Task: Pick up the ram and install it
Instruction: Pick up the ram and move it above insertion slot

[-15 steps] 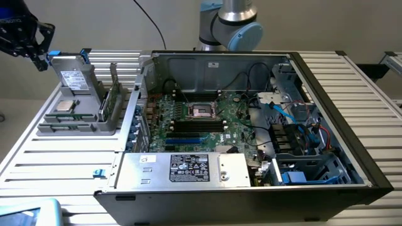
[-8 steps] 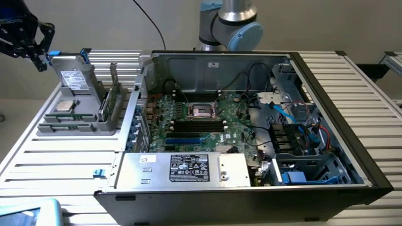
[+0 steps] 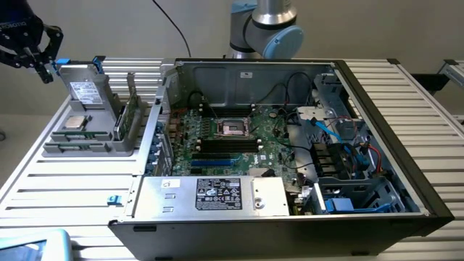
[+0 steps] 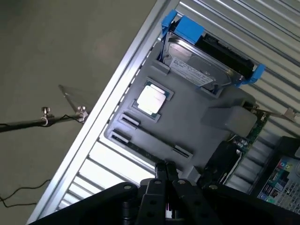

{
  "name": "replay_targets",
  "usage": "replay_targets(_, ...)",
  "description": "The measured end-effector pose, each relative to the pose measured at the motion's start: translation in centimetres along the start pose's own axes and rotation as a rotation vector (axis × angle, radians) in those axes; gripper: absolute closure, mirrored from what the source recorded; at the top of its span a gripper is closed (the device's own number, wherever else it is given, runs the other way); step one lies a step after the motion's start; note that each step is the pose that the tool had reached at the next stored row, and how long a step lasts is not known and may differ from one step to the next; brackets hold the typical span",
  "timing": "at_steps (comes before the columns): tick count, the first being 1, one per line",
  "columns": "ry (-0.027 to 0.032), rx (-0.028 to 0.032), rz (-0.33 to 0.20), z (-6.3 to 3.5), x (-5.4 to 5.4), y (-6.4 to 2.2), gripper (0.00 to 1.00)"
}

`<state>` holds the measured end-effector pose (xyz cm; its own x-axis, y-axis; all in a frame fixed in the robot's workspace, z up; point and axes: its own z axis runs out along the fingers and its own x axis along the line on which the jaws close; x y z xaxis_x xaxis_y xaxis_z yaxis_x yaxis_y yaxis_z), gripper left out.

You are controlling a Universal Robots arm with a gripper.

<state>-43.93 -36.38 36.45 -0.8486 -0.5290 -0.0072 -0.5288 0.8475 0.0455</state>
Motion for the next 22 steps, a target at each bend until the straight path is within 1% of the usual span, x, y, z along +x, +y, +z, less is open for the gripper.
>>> replay_targets(2,0.0032,0.0002,-0.034,0.01,0.00,-0.01,0.89)
replay_targets(5,0.0079,0.0033,-0.087,0.02,0.00,0.00,0.89)
replay_targets(10,0.0179,0.0118,-0.175,0.02,0.00,0.00,0.89)
replay_targets(20,0.0368,0.0270,-0.357,0.02,0.00,0.00,0.89)
replay_targets(22,0.0399,0.0293,-0.393,0.02,0.01,0.00,0.89)
